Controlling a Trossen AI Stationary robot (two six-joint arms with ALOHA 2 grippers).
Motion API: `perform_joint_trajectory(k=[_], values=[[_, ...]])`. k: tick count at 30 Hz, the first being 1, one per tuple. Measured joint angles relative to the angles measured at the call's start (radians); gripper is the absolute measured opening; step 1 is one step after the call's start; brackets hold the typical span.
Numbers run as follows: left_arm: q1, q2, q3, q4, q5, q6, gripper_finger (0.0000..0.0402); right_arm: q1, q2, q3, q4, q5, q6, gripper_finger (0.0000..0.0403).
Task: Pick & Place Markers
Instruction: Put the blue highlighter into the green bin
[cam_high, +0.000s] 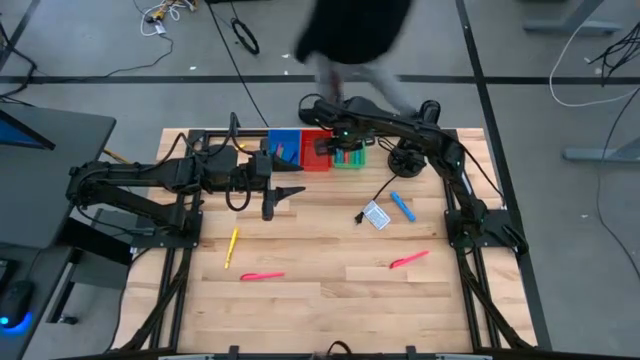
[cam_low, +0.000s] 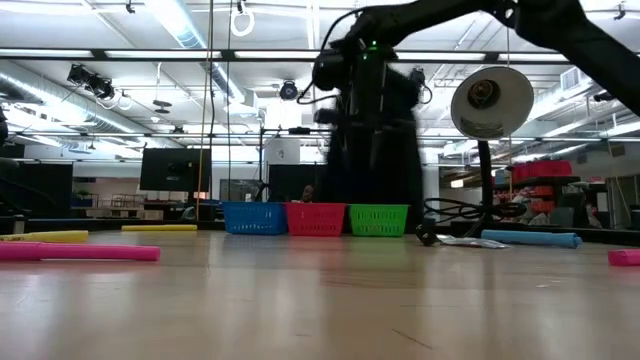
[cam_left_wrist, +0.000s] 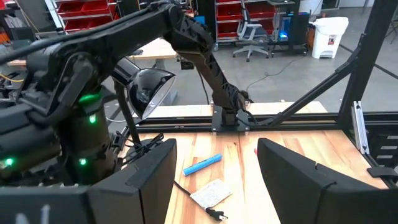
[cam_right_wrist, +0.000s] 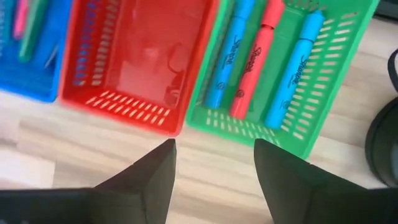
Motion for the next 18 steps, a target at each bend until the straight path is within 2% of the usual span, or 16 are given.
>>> perform_joint_trajectory(k=[6,11,18], values=[[0.000,0.000,0.000,0.000,0.000,0.000,0.0232,0.043,-0.023,0.000,-0.060,-0.012,-0.111,0.0217],[0.000,0.000,0.000,0.001,0.000,0.000,0.0232,0.089,-0.023,0.000,-0.123,-0.068,-0.241,0.0217],[0.000,0.000,0.000,0.001,0.000,0.000,0.0232,0.187,-0.023,0.000,-0.141,-0.073,-0.429,0.0217]])
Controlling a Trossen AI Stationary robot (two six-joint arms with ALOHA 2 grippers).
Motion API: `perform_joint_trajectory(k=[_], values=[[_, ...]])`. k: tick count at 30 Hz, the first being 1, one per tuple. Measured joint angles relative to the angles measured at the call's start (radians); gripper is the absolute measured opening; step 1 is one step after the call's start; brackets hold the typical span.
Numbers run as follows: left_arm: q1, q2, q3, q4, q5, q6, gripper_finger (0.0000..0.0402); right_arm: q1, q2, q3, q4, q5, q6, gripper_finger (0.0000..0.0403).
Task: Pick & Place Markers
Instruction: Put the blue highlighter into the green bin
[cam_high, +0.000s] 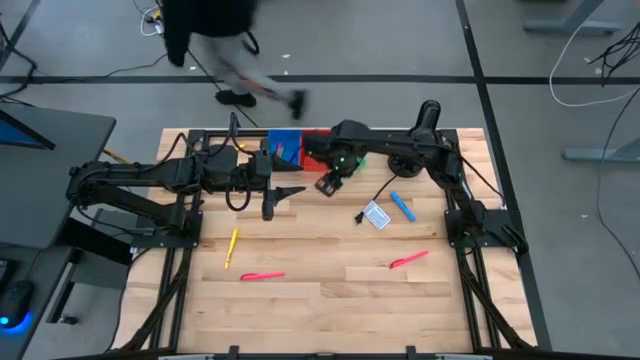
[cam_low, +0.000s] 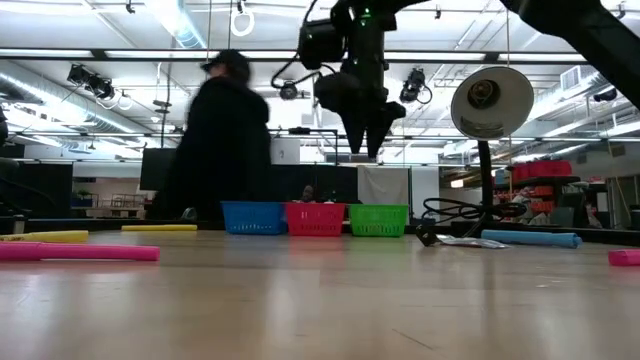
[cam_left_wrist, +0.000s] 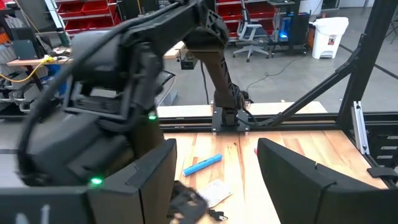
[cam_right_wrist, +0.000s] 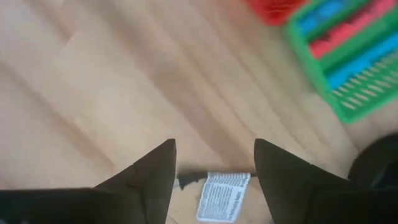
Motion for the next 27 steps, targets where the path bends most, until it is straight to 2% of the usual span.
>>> perform_joint_trajectory(k=[11,13,17,20,27], values=[[-0.008,0.000,0.000,0.002,0.027,-0.001,0.0232,0.187,-0.009,0.000,0.023,0.002,-0.333,0.0217],[-0.010,-0.001,0.000,0.008,0.035,-0.001,0.0232,0.212,-0.015,0.000,0.027,0.029,-0.398,0.0217],[-0.010,-0.001,0.001,0.024,0.097,-0.008,0.0232,0.237,-0.041,-0.029,0.051,0.053,-0.478,0.0217],[-0.008,0.000,0.000,0.037,0.136,-0.009,0.0232,0.235,-0.118,-0.152,0.109,0.033,-0.507,0.0217],[-0.008,0.000,0.000,0.043,0.158,-0.009,0.0232,0.211,-0.349,-0.544,0.270,0.027,-0.536,0.0217]])
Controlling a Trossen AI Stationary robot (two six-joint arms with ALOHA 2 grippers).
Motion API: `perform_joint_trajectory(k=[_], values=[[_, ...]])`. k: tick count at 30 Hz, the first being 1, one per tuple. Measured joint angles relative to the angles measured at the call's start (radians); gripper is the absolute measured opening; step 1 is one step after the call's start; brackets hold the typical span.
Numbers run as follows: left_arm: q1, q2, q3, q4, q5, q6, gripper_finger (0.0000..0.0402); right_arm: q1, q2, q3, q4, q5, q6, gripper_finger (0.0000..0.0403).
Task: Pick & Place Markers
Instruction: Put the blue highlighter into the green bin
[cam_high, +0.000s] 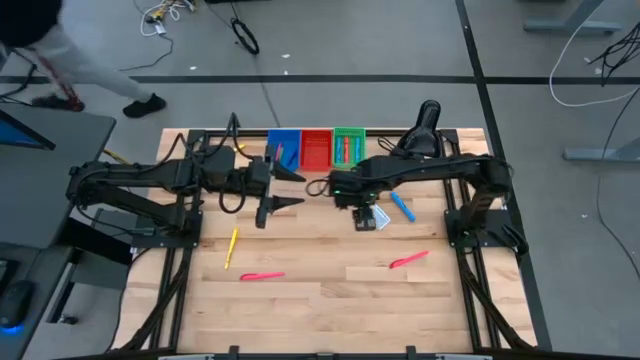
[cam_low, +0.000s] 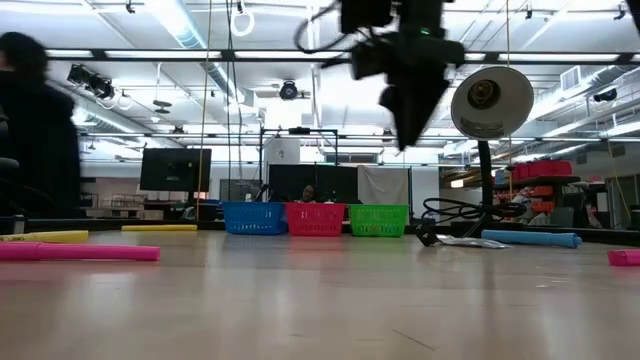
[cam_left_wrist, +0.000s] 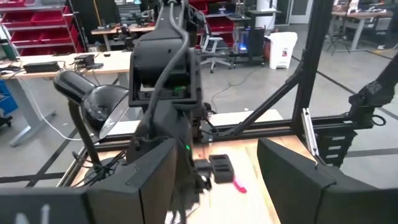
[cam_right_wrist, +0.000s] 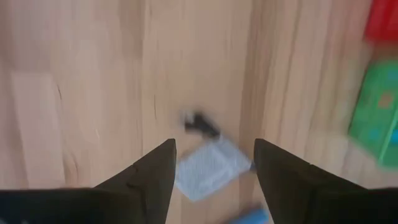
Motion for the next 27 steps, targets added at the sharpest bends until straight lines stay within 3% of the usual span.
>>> perform_joint_trajectory(k=[14,22,27], values=[[0.001,0.000,0.000,0.000,-0.006,-0.001,0.0232,-0.066,-0.336,-0.532,0.070,-0.001,0.091,0.0217],[0.001,0.000,0.000,0.000,-0.009,-0.001,0.0232,-0.116,-0.487,-0.693,0.091,-0.001,0.158,0.0217],[0.001,0.000,0.000,0.000,-0.009,-0.001,0.0232,-0.153,-0.513,-0.741,0.125,-0.004,0.266,0.0217]])
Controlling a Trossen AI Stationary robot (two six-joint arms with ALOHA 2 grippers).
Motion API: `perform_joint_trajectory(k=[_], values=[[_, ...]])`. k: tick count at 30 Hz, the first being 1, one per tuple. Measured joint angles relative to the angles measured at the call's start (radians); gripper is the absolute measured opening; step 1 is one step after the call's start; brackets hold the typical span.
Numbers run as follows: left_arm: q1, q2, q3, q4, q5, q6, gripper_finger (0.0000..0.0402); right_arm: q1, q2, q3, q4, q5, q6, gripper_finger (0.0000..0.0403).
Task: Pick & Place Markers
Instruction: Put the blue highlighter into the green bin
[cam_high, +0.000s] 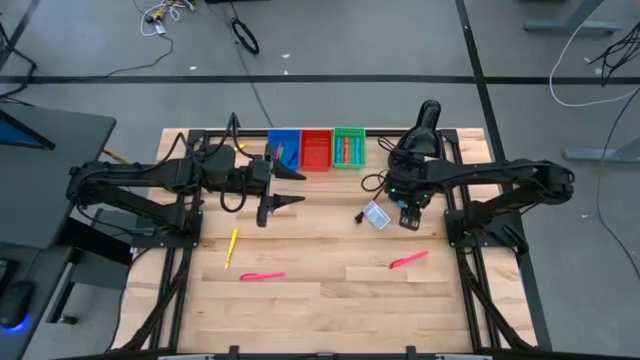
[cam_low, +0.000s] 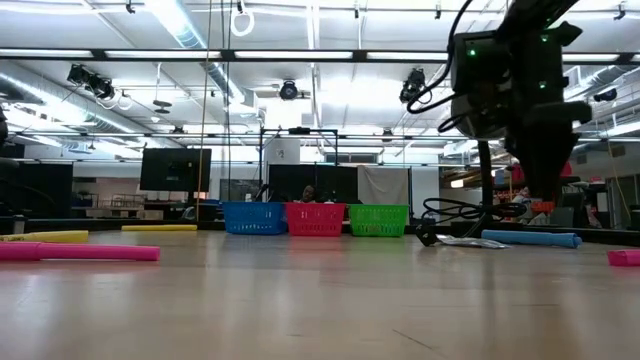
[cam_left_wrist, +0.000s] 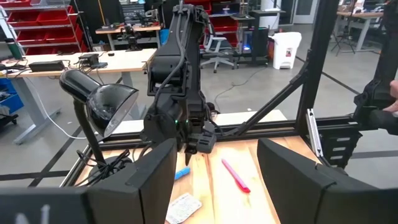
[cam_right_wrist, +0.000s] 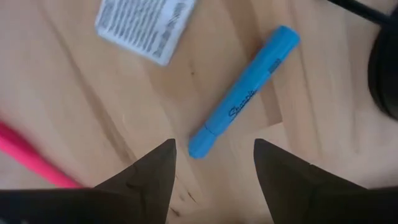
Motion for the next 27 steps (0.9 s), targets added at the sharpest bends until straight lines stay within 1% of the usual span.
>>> perform_joint_trajectory(k=[9,16,20,23,27], values=[[0.001,0.000,0.000,0.000,-0.026,0.000,0.0232,-0.072,0.011,-0.003,0.099,-0.024,0.237,0.0217],[0.000,0.000,0.000,0.000,-0.026,-0.001,0.0232,-0.107,0.012,-0.003,0.093,-0.024,0.362,0.0217],[0.000,0.000,0.000,0.000,-0.026,-0.018,0.0232,-0.116,0.012,-0.003,0.055,-0.023,0.455,0.0217],[0.000,0.000,0.000,0.000,-0.026,-0.026,0.0232,-0.122,0.012,-0.003,0.033,-0.015,0.494,0.0217],[0.000,0.000,0.000,0.000,-0.026,-0.026,0.0232,-0.127,0.012,-0.003,0.061,-0.012,0.501,0.0217]])
